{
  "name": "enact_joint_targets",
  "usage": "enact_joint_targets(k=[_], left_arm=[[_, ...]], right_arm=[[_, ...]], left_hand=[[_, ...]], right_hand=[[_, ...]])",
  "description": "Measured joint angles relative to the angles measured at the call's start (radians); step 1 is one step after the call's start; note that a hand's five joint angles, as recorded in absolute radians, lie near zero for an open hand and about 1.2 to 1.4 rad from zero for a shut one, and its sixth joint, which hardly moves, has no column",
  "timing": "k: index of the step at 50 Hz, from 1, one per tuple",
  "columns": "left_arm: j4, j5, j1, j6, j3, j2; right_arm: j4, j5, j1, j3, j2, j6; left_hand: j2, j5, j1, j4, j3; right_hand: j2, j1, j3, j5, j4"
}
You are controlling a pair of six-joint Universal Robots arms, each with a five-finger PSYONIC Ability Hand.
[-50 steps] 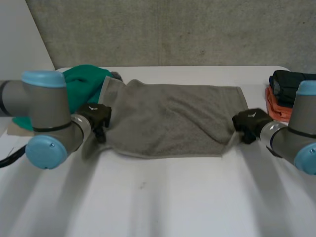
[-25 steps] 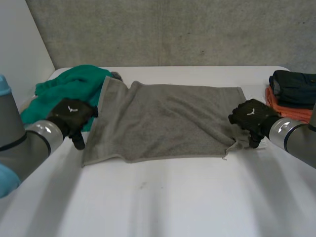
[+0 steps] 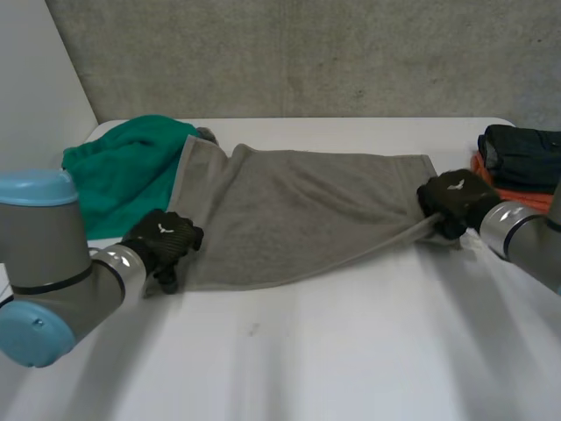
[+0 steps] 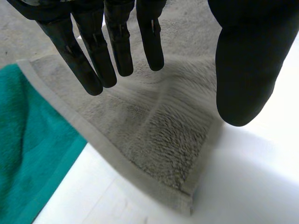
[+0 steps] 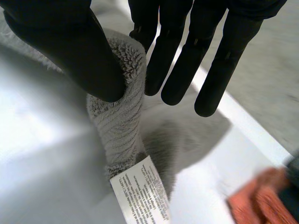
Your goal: Fold the laundry.
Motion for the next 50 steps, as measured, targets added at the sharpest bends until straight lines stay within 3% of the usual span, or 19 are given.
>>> enact_joint_targets(k=[5,11,41,47,50], left_arm=[[0.011,-0.019,-0.031,0.003,0.045,-0.056],[0.035,-0.052,-0.052,0.012,0.084,-0.106],[0.127,-0.075,-0.056,0.107,0.134,-0.194],[0.125,-0.070,-0.055,0.105,0.183,-0.221],[0.118,-0.067,-0.054,0.102,0.215,-0.233]], right_arm=[[-0.032,0.095,-0.013,-0.004,-0.013,0.183],[-0.013,0.144,-0.012,-0.019,0.015,0.184],[0.014,0.135,0.018,0.024,0.018,0.145],[0.013,0.134,0.018,0.036,0.012,0.144],[0.012,0.133,0.019,0.043,0.006,0.143]], left_hand=[[0.061,0.056,0.066,0.058,0.058],[0.131,0.121,0.136,0.126,0.129],[0.246,0.228,0.250,0.234,0.245],[0.396,0.368,0.403,0.376,0.383],[0.689,0.648,0.658,0.677,0.675]], right_hand=[[0.000,0.000,0.000,0.000,0.000],[0.000,0.000,0.000,0.000,0.000],[0.000,0.000,0.000,0.006,0.000],[0.000,0.000,0.000,0.006,0.000],[0.000,0.000,0.000,0.006,0.000]])
